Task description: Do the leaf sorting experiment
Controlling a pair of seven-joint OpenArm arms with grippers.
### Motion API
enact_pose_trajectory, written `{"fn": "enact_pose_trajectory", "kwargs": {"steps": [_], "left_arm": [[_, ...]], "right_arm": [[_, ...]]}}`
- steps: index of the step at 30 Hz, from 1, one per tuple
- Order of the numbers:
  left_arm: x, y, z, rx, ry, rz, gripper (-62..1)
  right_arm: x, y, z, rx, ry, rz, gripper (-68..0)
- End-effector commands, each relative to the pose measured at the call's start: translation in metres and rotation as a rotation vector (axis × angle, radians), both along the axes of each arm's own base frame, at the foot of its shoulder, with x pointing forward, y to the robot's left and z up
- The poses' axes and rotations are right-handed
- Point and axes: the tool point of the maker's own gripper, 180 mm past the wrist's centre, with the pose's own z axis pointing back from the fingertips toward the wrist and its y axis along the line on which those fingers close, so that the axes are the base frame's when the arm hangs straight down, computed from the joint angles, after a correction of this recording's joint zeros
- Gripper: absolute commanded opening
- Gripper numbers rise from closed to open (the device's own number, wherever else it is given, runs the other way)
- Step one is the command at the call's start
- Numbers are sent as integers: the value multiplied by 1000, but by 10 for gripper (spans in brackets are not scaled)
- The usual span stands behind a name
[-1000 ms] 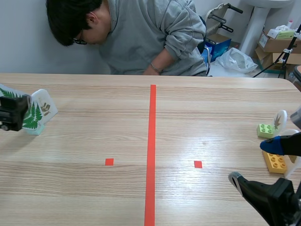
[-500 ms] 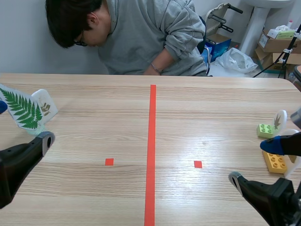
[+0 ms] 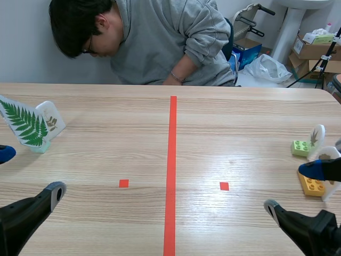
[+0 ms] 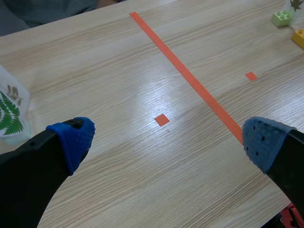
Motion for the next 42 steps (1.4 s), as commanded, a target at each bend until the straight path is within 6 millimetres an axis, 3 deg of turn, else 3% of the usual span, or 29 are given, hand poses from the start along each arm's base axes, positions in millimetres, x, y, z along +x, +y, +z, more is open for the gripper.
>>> {"fn": "enact_pose_trajectory", "kwargs": {"steps": [1, 25, 31, 42], "left_arm": [[-2, -3, 3, -25, -4, -6, 14], [-3, -4, 3, -30, -6, -12, 14], [-3, -4, 3, -30, -6, -12, 14], [-2, -4, 4, -30, -8, -11, 14]], "right_arm": [[3, 0, 8, 8, -29, 21, -137], [8, 2, 13, 18, -49, 20, -137], [8, 2, 13, 18, -49, 21, -59], [8, 2, 13, 18, -49, 20, -58]]}}
